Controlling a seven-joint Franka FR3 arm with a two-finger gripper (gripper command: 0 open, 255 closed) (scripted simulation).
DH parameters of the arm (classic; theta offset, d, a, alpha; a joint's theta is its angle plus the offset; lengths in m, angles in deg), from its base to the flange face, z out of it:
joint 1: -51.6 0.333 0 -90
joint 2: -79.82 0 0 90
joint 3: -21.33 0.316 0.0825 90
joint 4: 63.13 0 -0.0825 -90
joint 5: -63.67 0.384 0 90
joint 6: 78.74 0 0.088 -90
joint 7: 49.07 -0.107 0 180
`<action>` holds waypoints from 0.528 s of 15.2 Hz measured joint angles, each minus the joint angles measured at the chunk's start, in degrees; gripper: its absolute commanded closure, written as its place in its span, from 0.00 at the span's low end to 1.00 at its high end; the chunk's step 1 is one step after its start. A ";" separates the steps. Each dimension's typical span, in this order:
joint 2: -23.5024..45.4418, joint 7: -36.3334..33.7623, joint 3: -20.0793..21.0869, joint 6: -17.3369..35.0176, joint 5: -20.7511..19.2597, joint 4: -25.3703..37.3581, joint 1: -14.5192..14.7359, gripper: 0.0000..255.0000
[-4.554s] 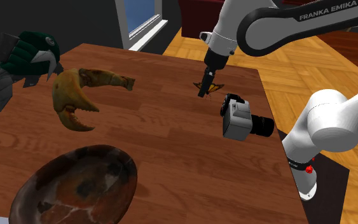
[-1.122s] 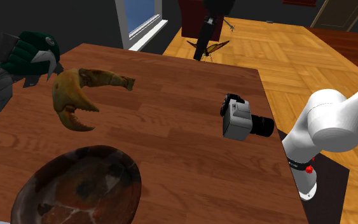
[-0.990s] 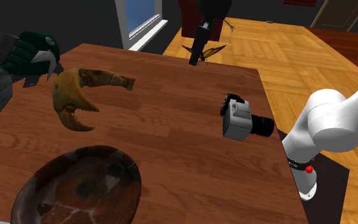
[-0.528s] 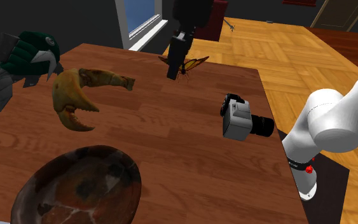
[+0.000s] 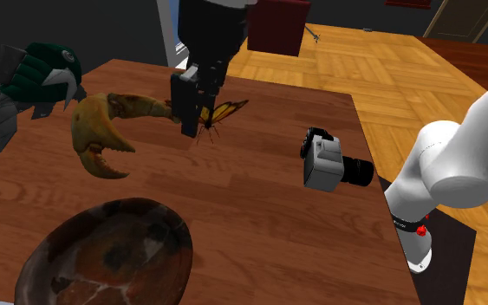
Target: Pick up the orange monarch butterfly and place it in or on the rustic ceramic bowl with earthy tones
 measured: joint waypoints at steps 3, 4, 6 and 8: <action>5.72 -5.14 3.09 -1.19 -3.85 6.01 1.49 1.00; 8.03 -6.83 3.99 -1.62 -5.47 8.27 2.17 1.00; 13.77 -11.05 5.91 -2.82 -9.62 13.90 4.54 1.00; 18.40 -14.51 6.94 -4.04 -13.21 18.52 7.23 1.00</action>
